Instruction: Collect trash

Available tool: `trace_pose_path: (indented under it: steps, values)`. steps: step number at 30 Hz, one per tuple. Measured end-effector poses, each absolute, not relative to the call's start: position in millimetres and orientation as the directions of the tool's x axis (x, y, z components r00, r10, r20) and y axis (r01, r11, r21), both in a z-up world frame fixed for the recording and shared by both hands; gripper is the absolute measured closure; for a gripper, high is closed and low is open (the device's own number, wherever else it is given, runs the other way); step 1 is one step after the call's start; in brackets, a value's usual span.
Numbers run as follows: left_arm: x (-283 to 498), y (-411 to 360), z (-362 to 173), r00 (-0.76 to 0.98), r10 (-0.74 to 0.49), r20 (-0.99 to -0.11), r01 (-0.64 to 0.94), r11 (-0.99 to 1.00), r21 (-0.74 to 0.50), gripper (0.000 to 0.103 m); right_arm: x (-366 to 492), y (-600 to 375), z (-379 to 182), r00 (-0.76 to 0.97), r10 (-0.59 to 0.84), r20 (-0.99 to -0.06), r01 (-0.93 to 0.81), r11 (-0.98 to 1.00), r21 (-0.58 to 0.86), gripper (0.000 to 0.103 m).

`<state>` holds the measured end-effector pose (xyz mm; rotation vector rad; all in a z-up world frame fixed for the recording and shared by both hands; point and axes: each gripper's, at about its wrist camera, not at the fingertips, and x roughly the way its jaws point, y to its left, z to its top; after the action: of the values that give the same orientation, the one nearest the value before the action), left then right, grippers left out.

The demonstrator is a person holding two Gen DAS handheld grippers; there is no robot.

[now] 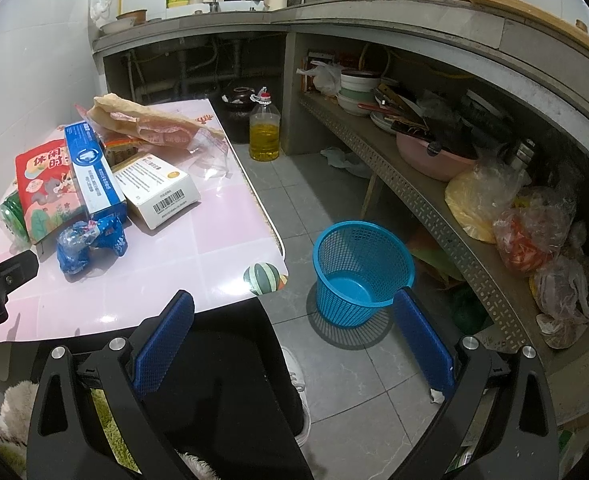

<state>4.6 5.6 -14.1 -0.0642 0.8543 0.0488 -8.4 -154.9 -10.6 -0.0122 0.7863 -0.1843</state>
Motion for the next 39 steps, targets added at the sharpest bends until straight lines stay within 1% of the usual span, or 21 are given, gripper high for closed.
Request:
trace_pose_path:
  steps: [12, 25, 32, 37, 39]
  values:
    - [4.7, 9.4, -16.5, 0.654, 0.016, -0.756, -0.071, 0.997, -0.040, 0.009, -8.4, -156.3, -8.8, 0.691, -0.169, -0.702, 0.163, 0.984, -0.077, 0.006]
    - [11.3, 22.2, -19.5, 0.648, -0.005, -0.762, -0.080, 0.994, -0.074, 0.009, -2.9, -159.4, -6.9, 0.679, -0.185, -0.711, 0.164, 0.982, -0.098, 0.006]
    - [14.7, 35.1, -20.7, 0.658, -0.089, -0.747, -0.047, 0.986, -0.158, 0.009, 11.0, -151.9, -9.2, 0.675, -0.196, -0.711, 0.159, 0.980, -0.119, 0.006]
    - [20.1, 41.8, -21.3, 0.663, -0.141, -0.735, -0.015, 0.979, -0.201, 0.009, 19.0, -147.5, -6.5, 0.700, -0.180, -0.691, 0.139, 0.984, -0.115, 0.006]
    - [22.4, 43.4, -18.3, 0.674, -0.220, -0.705, 0.045, 0.965, -0.258, 0.009, 20.9, -145.1, -4.8, 0.720, -0.176, -0.671, 0.130, 0.984, -0.120, 0.006]
